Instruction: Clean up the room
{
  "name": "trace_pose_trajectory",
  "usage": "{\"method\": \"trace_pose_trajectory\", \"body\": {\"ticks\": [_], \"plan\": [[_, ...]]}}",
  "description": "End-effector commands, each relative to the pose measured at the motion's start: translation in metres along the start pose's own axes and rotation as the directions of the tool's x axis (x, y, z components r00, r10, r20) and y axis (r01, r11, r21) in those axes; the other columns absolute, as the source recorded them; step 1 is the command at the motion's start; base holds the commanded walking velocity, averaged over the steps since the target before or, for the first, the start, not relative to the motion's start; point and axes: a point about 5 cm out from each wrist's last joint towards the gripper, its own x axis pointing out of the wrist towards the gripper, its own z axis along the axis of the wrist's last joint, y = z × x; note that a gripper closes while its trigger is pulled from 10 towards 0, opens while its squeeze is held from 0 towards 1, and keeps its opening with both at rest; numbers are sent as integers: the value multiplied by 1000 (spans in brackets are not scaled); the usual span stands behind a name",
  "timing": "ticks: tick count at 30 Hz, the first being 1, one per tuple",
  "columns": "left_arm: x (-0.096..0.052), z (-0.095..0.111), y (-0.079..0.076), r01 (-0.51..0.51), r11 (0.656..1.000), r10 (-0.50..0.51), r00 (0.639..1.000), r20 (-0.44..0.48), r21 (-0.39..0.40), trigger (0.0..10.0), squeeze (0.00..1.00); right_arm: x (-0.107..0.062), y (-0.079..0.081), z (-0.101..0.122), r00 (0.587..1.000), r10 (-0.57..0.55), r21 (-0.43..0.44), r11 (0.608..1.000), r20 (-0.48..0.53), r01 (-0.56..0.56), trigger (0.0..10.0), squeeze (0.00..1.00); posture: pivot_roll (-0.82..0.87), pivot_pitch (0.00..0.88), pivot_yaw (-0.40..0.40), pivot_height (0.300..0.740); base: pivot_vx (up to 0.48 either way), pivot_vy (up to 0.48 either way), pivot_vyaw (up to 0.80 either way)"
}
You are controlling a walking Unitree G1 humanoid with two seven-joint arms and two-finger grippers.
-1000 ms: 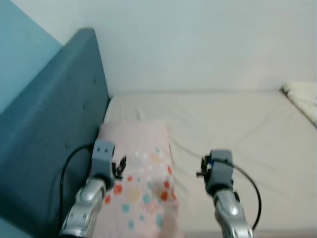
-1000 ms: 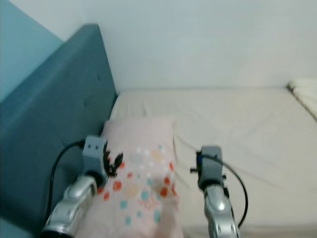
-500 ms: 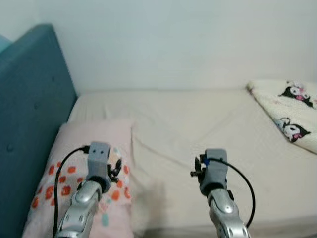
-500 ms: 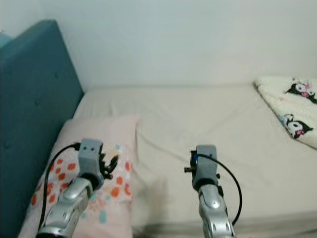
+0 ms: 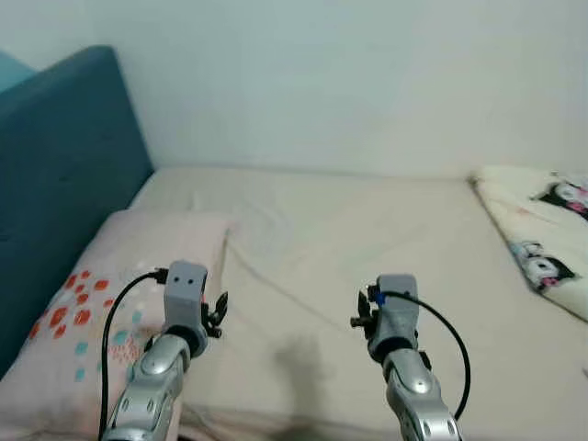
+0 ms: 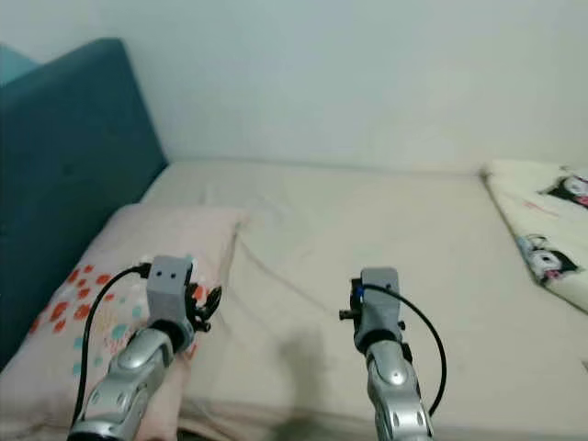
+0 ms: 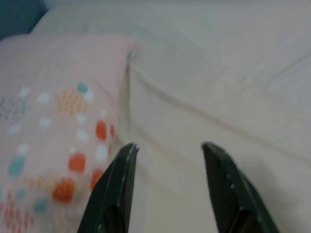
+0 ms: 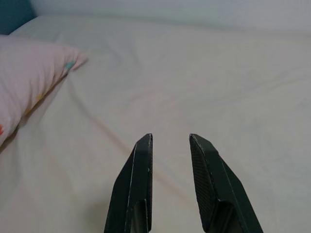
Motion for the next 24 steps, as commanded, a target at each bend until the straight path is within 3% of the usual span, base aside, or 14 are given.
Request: {"method": "trace_pose_trajectory", "body": {"ticks": [1, 24], "plan": [[2, 5, 0, 7, 1000, -8, 1000, 7, 13, 10000, 0, -1, -4, -1, 1000, -15, 34, 999, -11, 16, 10000, 0, 13, 33, -13, 740, 0, -480, 0], [3, 7, 0, 31, 999, -31, 1000, 0, 34, 10000, 0, -3, -3, -3, 1000, -23, 60, 998, -16, 24, 10000, 0, 12, 58, 7, 740, 0, -480, 0]]}}
